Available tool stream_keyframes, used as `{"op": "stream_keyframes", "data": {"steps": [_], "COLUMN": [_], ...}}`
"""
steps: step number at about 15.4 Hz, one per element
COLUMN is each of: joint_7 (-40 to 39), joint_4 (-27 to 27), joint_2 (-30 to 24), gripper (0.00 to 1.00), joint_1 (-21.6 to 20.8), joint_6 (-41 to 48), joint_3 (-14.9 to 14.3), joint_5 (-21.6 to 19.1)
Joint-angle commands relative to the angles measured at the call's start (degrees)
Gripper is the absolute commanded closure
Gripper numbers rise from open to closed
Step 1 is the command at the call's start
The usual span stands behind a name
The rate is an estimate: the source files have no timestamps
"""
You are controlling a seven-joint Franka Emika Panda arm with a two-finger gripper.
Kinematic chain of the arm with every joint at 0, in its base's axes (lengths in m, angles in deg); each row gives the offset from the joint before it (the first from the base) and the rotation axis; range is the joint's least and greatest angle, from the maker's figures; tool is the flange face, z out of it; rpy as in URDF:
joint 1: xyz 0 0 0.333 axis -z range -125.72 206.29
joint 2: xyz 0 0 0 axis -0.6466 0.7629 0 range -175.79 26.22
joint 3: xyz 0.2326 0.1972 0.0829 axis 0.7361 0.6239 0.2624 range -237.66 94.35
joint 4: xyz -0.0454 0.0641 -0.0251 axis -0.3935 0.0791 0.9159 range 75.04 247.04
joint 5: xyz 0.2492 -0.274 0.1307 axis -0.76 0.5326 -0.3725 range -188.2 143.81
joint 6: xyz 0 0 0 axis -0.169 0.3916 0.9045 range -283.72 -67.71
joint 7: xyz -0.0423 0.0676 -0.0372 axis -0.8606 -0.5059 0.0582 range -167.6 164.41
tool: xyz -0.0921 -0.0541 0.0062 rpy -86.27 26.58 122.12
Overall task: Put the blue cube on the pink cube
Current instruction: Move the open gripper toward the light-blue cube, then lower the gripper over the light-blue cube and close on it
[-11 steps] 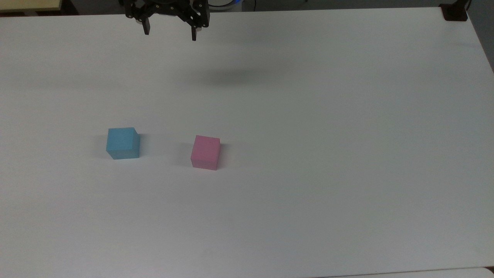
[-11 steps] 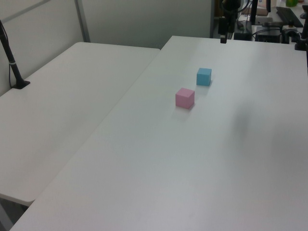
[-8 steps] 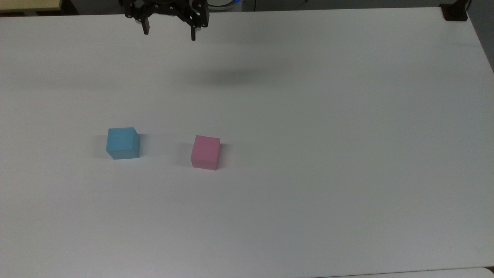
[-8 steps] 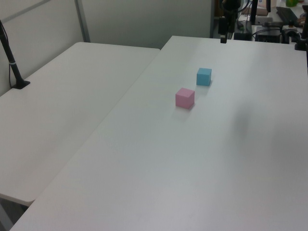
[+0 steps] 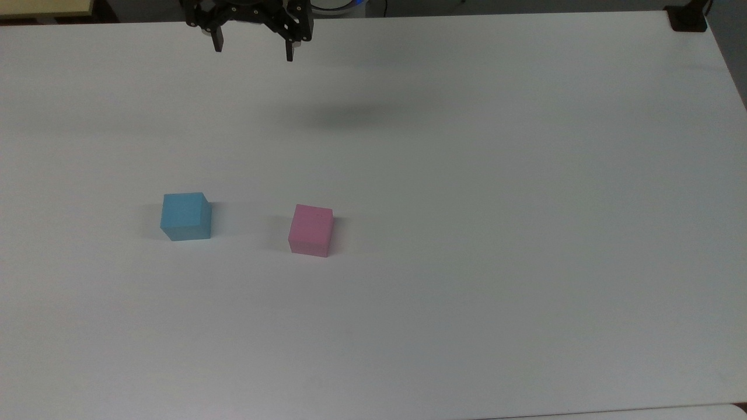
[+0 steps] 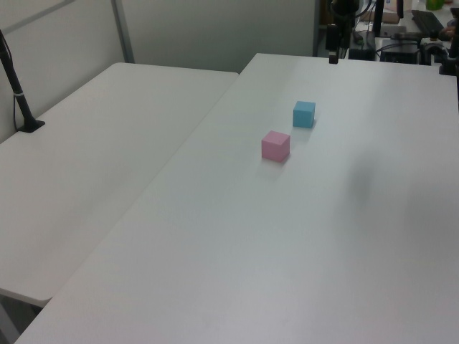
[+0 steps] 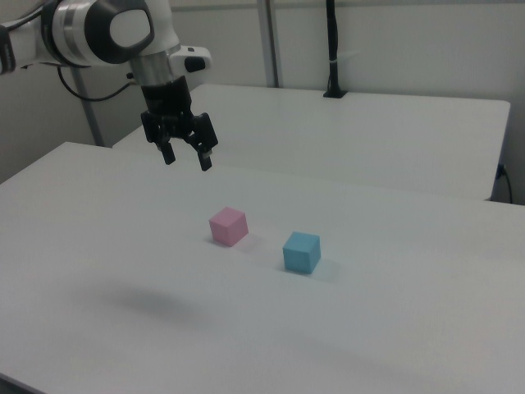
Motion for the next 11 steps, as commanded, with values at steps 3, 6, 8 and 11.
{"op": "stream_keyframes", "data": {"steps": [3,6,8,11], "joint_7": [-6.1,-9.2,-10.6,-11.1], "joint_4": [1.4,-0.8,-1.9,-1.9], "joint_2": [0.1,4.2,7.3,12.8], "gripper": [0.00,0.00,0.00,0.00], "joint_1": [0.6,3.2,4.6,7.9], "joint_6": [0.0,-3.3,-5.8,-13.8], "joint_3": [-0.4,-0.4,-0.5,-0.5], "joint_5": [-1.3,-1.9,-2.1,-1.6]}}
